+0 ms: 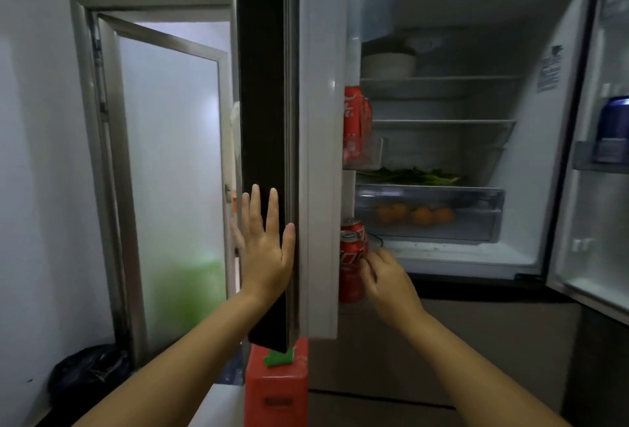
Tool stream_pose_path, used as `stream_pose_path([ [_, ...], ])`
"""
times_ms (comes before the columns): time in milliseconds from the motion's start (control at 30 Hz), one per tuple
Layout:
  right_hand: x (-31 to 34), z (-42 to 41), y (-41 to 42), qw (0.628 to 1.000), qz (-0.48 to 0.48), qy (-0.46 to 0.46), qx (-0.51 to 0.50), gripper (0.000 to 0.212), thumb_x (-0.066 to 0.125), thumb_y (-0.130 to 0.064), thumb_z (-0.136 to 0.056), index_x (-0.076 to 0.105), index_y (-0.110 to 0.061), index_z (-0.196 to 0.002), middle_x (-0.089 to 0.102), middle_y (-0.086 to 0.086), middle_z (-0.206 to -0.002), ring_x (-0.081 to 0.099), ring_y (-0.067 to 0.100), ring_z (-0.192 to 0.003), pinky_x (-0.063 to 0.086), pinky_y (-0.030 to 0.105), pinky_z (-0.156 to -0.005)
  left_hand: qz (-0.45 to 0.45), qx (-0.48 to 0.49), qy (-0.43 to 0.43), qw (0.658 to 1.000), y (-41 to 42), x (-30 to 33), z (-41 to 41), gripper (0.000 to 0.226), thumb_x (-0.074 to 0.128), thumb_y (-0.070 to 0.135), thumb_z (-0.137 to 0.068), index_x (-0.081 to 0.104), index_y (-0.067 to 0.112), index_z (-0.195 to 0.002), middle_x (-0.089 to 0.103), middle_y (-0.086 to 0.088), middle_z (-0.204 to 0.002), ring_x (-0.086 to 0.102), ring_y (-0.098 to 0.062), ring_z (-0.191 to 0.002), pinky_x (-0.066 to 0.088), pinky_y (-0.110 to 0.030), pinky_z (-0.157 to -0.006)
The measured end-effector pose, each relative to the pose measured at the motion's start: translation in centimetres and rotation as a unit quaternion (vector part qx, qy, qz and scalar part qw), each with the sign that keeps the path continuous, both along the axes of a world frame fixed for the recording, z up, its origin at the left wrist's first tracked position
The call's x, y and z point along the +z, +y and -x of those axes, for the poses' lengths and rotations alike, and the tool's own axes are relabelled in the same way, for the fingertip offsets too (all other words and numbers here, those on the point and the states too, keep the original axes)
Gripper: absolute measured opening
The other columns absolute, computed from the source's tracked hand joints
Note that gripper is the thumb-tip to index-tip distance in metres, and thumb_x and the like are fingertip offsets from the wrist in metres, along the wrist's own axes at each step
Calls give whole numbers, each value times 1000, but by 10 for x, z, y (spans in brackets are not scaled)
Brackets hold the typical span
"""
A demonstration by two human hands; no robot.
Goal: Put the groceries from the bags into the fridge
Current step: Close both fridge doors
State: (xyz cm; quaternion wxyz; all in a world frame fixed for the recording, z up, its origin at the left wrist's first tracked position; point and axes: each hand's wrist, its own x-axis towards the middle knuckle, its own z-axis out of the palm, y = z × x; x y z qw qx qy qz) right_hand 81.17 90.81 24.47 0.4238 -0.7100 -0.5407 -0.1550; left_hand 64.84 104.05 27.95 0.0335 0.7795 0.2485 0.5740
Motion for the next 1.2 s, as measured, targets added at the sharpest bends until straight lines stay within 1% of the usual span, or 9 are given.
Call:
stream_pose_path([
  [167, 8, -56, -22, 998, 21, 57, -15, 23, 38, -15, -100, 57, -5, -90, 53, 4, -89, 52, 21, -78, 41, 32, -68, -229, 90, 110, 963, -29, 6, -42, 62, 35, 49, -95, 20, 24, -149, 12, -9, -158, 5, -33, -146, 9, -59, -115],
  [300, 8, -98, -34, 992, 105, 68, -25, 29, 38, -17, -99, 54, -8, -122, 57, 12, -120, 56, 28, -107, 49, 42, -90, -323, 113, 182, 922, -56, 6, -80, 56, 39, 46, -93, 37, 23, -144, 29, -9, -155, 15, -33, -145, 14, -66, -110],
  [467, 21, -130, -51, 971, 231, -22, -58, 64, 48, -5, -89, 25, -13, -148, 33, 11, -151, 33, 29, -137, 33, 42, -111, -331, 142, 249, 899, -81, 3, -127, 55, 34, 35, -94, 35, 19, -146, 23, -9, -156, 6, -33, -146, 14, -74, -105],
  [600, 18, -157, -73, 958, 268, -60, -82, 74, 48, -2, -85, 17, -16, -151, 21, 8, -157, 22, 26, -144, 22, 46, -117, -317, 151, 256, 901, -95, 2, -162, 75, 69, 29, -80, 35, 13, -145, 14, -8, -157, 3, -34, -146, 5, -75, -106],
  [733, 19, -181, -129, 983, 165, -32, -75, 67, 41, -3, -90, 19, -16, -152, 20, 2, -159, 13, 17, -147, 16, 38, -120, -316, 142, 251, 904, -101, 1, -195, 88, 83, 16, -62, 43, 4, -139, 18, -17, -157, 3, -34, -147, 1, -78, -103],
  [833, 36, -197, -183, 993, -7, -57, -101, 54, 40, -6, -90, 37, -11, -144, 40, 6, -148, 30, 17, -141, 27, 40, -117, -303, 139, 260, 906, -103, 3, -220, 87, 86, 7, -53, 51, -1, -133, 36, -22, -149, -11, -29, -147, 0, -78, -102],
  [933, 57, -219, -244, 949, -210, -148, -184, 44, 40, -12, -89, 51, -9, -132, 51, 8, -135, 41, 16, -130, 36, 41, -111, -243, 194, 353, 883, -115, 8, -239, 82, 74, 22, -73, 33, 9, -144, 16, -15, -156, -35, -30, -139, -6, -76, -104],
  [1067, 71, -260, -307, 854, -323, -158, -376, 47, 45, -12, -90, 42, -9, -137, 40, 16, -145, 31, 28, -138, 22, 48, -116, -201, 236, 391, 867, -122, 14, -260, 73, 54, 27, -89, 16, 9, -150, 0, -14, -160, -43, -33, -133, -21, -75, -98],
  [1200, 54, -302, -340, 857, -326, 44, -396, 55, 39, -27, -100, 23, -10, -149, 21, 16, -156, 20, 30, -144, 19, 49, -117, -197, 270, 412, 847, -131, 15, -272, 73, 43, 28, -94, 4, 7, -151, -13, -16, -159, -24, -35, -143, -32, -74, -85],
])
